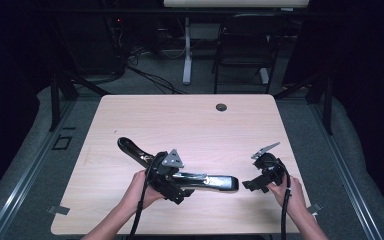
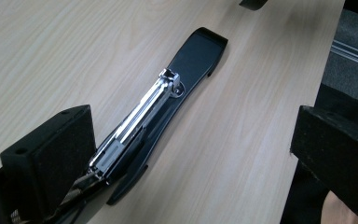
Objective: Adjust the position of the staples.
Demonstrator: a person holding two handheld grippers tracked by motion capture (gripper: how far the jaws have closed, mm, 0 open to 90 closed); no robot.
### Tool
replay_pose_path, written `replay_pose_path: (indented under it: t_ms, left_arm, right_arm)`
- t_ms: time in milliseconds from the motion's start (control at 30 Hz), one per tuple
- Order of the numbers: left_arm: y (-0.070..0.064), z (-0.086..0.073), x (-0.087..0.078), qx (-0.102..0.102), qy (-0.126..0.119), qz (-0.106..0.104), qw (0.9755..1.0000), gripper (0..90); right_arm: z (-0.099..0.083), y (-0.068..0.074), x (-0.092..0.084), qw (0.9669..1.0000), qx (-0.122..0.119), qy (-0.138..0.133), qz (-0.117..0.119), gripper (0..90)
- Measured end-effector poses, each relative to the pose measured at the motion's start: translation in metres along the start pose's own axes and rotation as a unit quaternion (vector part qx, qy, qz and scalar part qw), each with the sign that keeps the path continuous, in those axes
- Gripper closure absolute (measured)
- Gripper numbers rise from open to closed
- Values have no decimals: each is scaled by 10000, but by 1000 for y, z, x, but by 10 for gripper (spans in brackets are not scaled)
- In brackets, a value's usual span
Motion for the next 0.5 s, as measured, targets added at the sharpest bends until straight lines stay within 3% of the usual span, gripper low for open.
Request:
replay_pose_path:
  t_ms: [133, 200, 267, 500]
  left_arm:
    - [3, -8, 0, -68, 49, 42, 10000, 1]
    - [4, -11, -1, -96, 78, 39, 9999, 1]
    - [4, -13, -3, -103, 80, 69, 9999, 1]
    - [2, -25, -13, -134, -99, 120, 9998, 1]
  right_arm:
    - [-2, -4, -1, 9999, 40, 100, -35, 0]
    - [-2, -2, 2, 9996, 207, -177, 17, 0]
    - [-3, -4, 0, 9999, 118, 81, 12, 0]
    - [-4, -5, 1, 9995, 177, 258, 43, 0]
Point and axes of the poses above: each handheld gripper's, and its own axes: x roughly forward along the jaws, z roughly out of its top, y roughly to its left, the point moved 3 cm from there along x, roughly forward along the jaws, and after that the axes turned 11 degrees about z, right-handed, at the moved point
